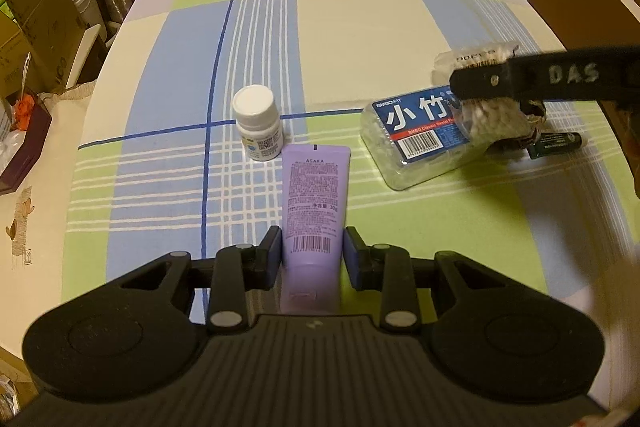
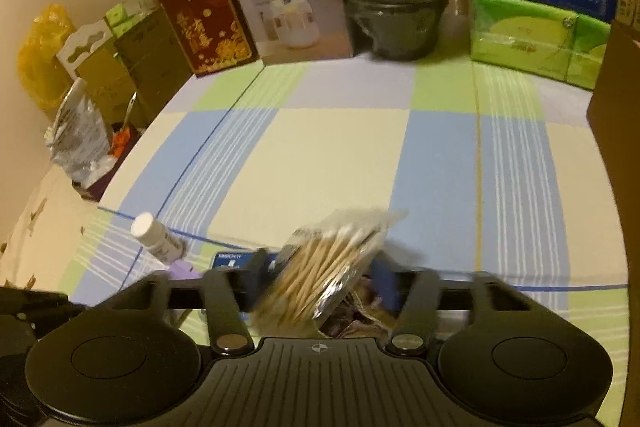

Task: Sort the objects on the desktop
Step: 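Close the left tool on the purple tube while the right tool grasps the cotton swab bag, then lift and carry the tube in the left tool and swab bag in the right tool to the brown box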

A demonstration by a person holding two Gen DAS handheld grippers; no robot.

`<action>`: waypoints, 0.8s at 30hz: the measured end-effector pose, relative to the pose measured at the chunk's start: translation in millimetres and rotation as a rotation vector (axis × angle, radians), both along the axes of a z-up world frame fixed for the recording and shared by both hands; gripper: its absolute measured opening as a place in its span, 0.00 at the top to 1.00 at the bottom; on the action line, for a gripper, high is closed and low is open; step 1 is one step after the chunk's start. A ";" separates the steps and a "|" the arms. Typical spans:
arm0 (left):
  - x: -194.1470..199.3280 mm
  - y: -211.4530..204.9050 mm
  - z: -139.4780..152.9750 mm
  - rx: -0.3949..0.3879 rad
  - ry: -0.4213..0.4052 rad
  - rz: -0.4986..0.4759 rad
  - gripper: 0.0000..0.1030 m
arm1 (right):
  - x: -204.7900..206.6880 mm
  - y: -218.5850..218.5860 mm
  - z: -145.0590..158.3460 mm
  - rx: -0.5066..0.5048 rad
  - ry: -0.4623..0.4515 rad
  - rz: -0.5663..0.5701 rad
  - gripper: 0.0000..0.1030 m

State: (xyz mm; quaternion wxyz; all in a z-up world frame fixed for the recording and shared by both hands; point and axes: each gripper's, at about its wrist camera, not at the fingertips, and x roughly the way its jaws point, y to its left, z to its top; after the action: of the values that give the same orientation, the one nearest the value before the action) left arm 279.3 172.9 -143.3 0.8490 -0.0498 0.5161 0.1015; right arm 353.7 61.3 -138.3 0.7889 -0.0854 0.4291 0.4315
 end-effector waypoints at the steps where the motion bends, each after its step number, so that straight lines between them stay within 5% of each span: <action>1: 0.8 0.3 0.0 -0.001 0.002 0.001 0.73 | -1.2 -0.9 -0.3 0.001 -0.009 0.007 0.61; 6: 3.9 -1.1 -1.0 -0.003 0.002 0.002 0.73 | -5.9 -11.3 6.0 0.014 -0.034 0.027 0.80; 15: 10.6 -9.7 -1.5 0.024 0.018 -0.027 0.73 | -11.5 -44.1 20.8 0.044 -0.009 -0.009 0.81; 24: -11.7 -9.9 10.4 -0.054 -0.002 0.029 0.74 | -22.2 -92.3 31.0 0.058 0.025 -0.034 0.81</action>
State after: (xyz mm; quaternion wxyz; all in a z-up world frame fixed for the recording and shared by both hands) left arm 267.5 163.0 -132.9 0.8464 -0.0805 0.5169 0.0998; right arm 331.5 -31.1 -107.4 0.7929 -0.0500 0.4275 0.4313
